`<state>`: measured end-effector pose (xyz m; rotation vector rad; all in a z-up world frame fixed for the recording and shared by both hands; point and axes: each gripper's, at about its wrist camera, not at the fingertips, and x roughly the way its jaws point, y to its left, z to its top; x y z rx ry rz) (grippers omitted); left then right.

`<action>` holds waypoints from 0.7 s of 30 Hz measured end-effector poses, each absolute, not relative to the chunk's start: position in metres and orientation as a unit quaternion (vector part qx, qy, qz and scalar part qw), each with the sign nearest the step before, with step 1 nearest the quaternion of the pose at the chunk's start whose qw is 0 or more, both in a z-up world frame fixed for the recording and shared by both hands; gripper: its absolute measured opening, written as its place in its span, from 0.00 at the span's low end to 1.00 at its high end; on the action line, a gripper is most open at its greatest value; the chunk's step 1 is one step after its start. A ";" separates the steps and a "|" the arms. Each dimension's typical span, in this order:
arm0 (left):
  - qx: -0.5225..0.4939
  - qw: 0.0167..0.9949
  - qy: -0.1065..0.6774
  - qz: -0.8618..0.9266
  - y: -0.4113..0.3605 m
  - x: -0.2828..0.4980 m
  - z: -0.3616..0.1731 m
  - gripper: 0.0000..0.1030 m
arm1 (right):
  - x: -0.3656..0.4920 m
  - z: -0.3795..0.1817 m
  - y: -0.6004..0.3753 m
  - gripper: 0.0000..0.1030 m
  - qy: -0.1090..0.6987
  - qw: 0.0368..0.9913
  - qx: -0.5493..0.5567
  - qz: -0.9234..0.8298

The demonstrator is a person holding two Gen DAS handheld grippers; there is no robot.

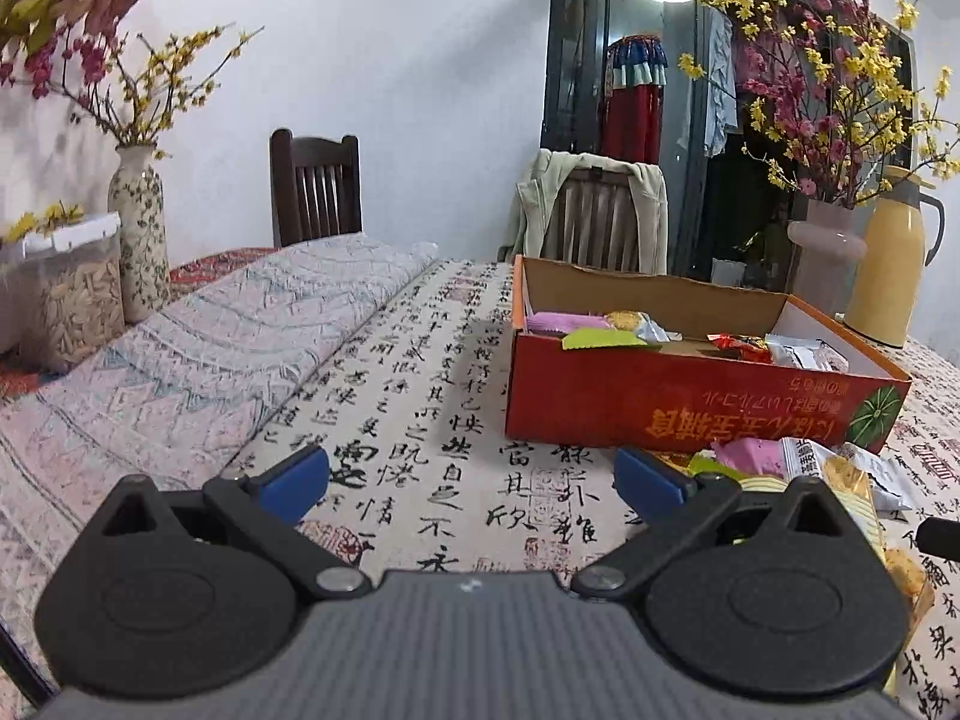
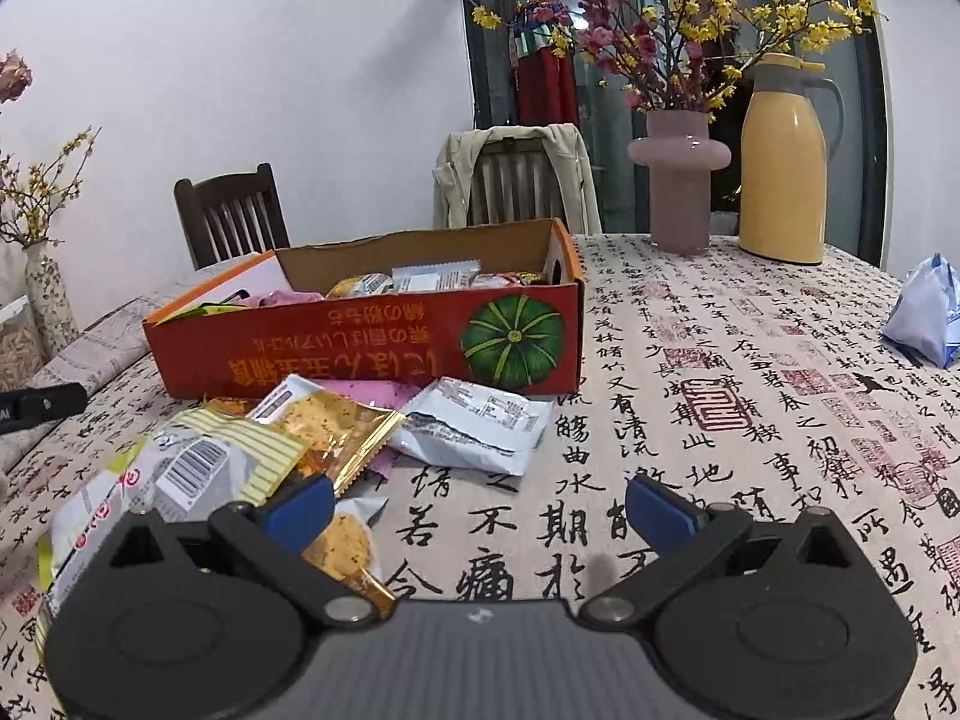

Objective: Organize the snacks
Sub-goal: 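Move both tools back over the remaining snack packets, then lower the right tool onto an orange cracker packet and close it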

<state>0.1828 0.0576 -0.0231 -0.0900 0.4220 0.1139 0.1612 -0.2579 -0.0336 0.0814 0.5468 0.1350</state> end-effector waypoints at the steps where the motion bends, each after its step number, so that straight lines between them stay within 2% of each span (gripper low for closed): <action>1: -0.044 0.975 0.212 0.056 0.057 0.184 -0.023 1.00 | 0.162 -0.034 -0.258 1.00 0.271 0.959 0.041 0.067; 21: -0.065 0.974 0.212 0.048 0.062 0.181 -0.024 1.00 | 0.169 -0.036 -0.260 1.00 0.292 0.953 0.051 0.067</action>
